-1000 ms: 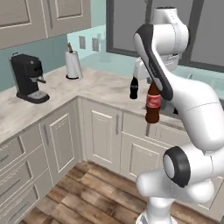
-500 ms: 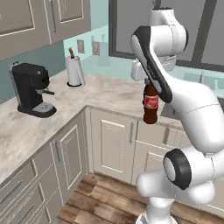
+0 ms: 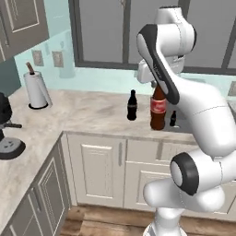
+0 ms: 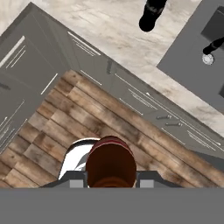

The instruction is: Place the large bottle from the dining counter next to the other large bottle outside the sink, and place the small bottle from the dining counter next to the other small bottle inside the sink.

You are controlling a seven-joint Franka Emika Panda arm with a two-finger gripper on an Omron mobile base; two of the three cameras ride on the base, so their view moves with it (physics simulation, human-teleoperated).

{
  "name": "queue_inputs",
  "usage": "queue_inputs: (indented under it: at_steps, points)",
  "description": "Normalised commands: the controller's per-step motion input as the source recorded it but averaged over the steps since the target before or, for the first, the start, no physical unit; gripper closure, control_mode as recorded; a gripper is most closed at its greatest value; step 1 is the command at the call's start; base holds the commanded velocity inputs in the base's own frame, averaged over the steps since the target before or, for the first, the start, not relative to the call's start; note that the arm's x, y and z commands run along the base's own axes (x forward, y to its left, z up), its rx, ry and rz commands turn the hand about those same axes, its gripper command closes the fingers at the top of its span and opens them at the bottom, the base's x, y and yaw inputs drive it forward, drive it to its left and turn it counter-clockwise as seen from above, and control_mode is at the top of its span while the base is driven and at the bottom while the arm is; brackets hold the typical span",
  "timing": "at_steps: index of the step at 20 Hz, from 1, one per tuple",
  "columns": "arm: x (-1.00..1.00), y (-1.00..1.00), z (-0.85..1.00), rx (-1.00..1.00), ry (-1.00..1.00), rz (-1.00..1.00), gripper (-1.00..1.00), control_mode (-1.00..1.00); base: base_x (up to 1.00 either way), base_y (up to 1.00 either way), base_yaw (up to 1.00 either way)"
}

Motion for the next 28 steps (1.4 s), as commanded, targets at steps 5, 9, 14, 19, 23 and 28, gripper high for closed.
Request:
queue_inputs:
  at_steps: [5,9,14,19,23,28]
  points:
    - [0.0,0.0,0.0,0.0,0.0,0.0,1.0,1.0,0.0,0.52,-0.32]
    - [0.0,0.0,0.0,0.0,0.0,0.0,1.0,1.0,0.18,0.7,-0.22]
    - [0.0,0.0,0.0,0.0,0.0,0.0,1.0,1.0,0.47,0.36,-0.32]
    - [0.0,0.0,0.0,0.0,0.0,0.0,1.0,1.0,0.54,0.06,-0.34]
    - [0.0,0.0,0.0,0.0,0.0,0.0,1.0,1.0,0.52,0.0,-0.26]
    - [0.0,0.0,0.0,0.0,0.0,0.0,1.0,1.0,0.13,0.0,-0.08]
